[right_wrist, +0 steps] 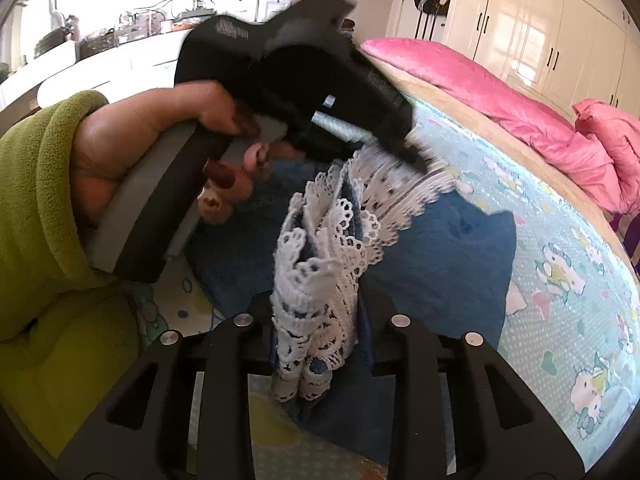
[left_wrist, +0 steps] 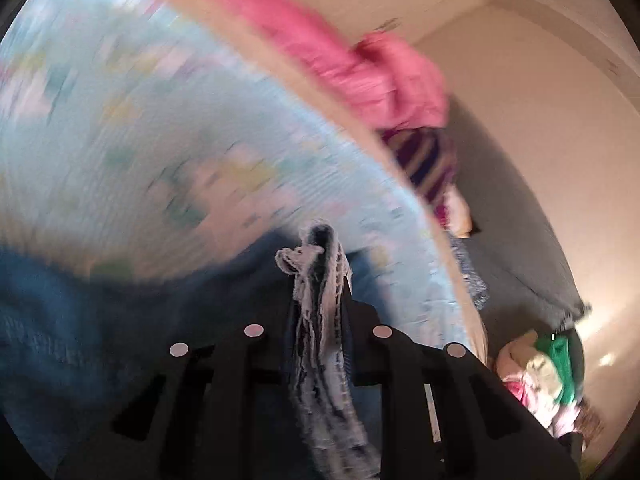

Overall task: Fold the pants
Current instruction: 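Grasp the lace hem with the right gripper while the left gripper grasps the denim, then fold the held hem over toward the waistband and release both grippers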

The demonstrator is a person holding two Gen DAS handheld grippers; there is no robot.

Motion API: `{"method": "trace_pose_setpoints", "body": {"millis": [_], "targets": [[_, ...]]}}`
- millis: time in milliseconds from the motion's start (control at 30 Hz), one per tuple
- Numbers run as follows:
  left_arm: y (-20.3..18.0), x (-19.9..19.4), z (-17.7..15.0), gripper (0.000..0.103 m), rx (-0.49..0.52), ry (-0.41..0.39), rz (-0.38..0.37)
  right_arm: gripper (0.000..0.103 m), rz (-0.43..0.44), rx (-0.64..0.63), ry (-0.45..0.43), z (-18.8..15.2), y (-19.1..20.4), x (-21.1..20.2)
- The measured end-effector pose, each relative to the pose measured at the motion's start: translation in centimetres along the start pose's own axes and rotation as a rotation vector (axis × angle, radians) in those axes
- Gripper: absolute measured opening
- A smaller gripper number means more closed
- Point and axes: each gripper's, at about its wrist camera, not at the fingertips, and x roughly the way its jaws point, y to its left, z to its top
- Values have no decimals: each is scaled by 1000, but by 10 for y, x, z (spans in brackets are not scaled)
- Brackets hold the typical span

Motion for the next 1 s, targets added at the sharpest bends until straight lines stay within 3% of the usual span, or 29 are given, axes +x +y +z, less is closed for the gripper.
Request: {"method": "trace_pose_setpoints", "body": {"millis": [67,167,267,533,633,800,1000], "targets": [[-11,-9,4,18,69,-35,13,28,-25,-32,5,2,2,3],[8,-1,3,18,45,16,149,28,-7,-26,50,4,2,13],[38,6,-2,19,-73,66,151,34,14,-47,74,3,10,19],[37,4,2,36,-55,45,156,49,114,2,18,8,1,-10],[38,-15,1,49,-43,3,178,56,146,34,-17,3,-10,-35],[21,-41,-6,58,8,-38,223,57,70,72,-25,-8,-40,-54],[5,-84,-42,58,31,-60,259,57,-25,168,20,-34,-68,-50]]}}
